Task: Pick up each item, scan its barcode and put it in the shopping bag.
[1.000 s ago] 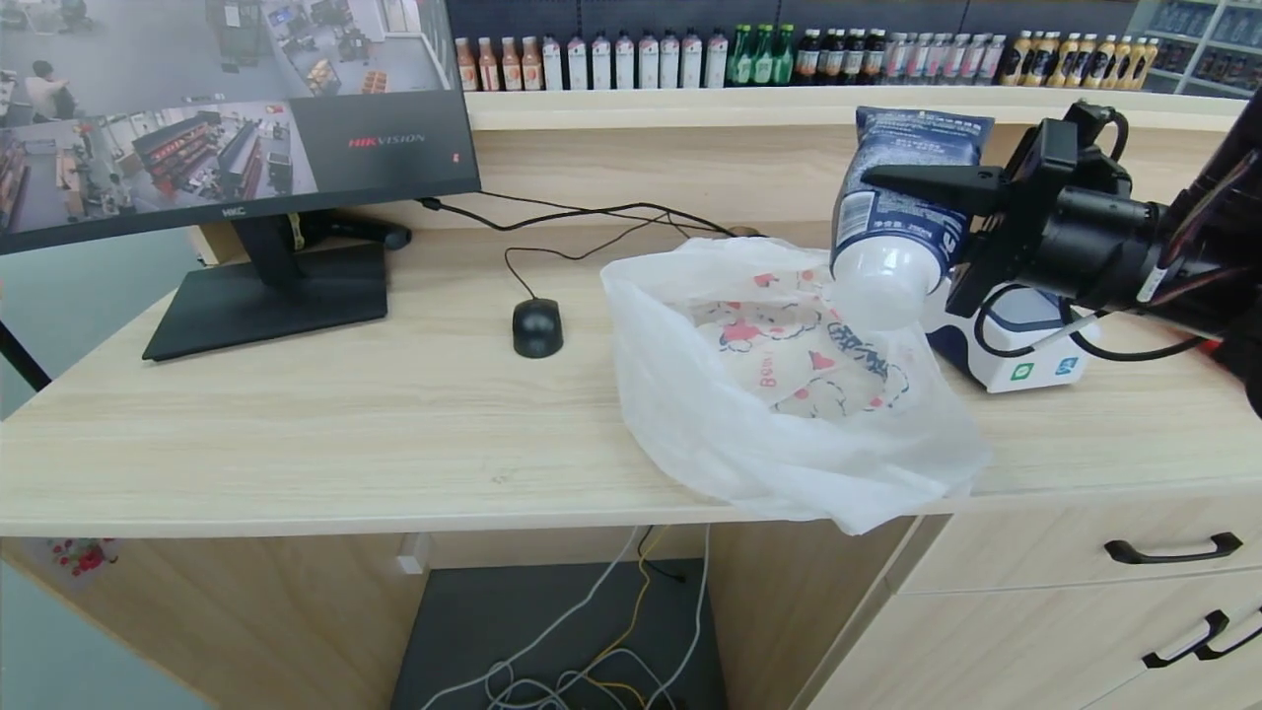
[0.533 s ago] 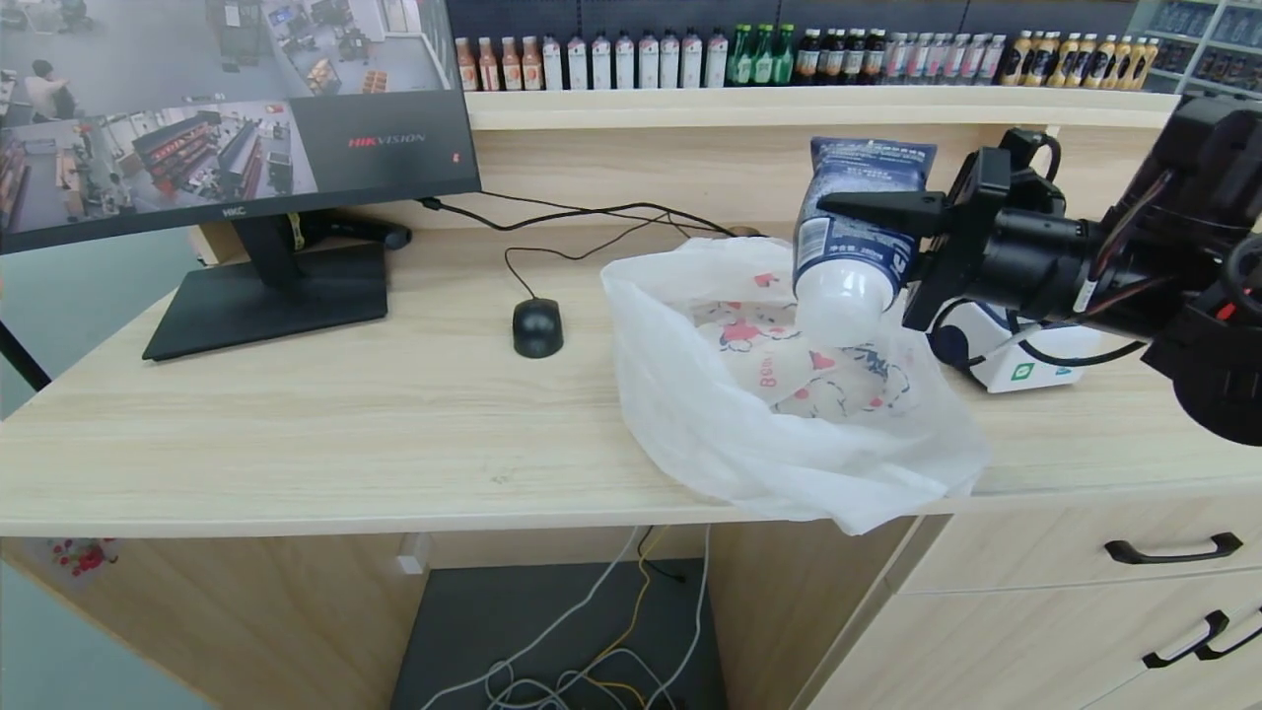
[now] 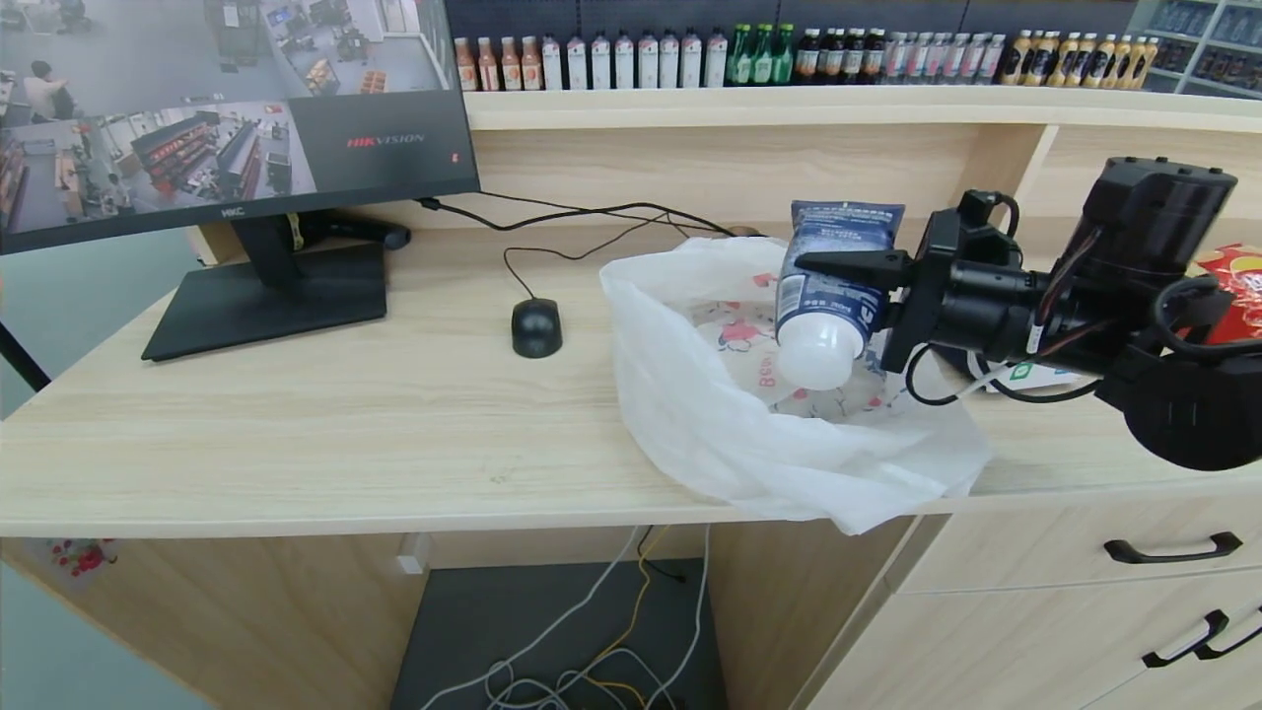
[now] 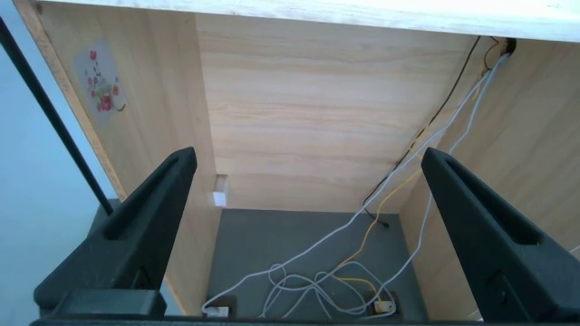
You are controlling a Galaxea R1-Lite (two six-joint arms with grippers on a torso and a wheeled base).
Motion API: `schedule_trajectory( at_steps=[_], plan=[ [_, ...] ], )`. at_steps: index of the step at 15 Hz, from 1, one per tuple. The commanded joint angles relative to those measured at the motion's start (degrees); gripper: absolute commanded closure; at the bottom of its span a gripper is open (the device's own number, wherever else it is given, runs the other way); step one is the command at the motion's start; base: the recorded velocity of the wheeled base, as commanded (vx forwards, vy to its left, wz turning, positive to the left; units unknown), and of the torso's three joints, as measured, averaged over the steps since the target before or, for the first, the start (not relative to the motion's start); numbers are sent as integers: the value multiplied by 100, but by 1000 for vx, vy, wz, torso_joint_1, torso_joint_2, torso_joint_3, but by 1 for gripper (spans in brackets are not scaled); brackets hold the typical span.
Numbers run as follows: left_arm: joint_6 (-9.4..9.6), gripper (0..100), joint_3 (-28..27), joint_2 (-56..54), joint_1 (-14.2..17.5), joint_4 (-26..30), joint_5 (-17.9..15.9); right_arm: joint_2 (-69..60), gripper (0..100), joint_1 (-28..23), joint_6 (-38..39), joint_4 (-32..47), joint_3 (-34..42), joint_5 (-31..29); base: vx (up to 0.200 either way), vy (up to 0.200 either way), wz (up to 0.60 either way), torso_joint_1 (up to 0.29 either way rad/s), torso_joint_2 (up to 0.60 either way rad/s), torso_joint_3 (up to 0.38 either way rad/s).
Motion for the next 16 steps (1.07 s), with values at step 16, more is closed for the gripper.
schedule_trajectory(
  at_steps=[16],
  plan=[
    [0,0,0,-2,-6,0,4,363,100,47,-734,4,429,-17,0,0,0,0,0,0]
  ],
)
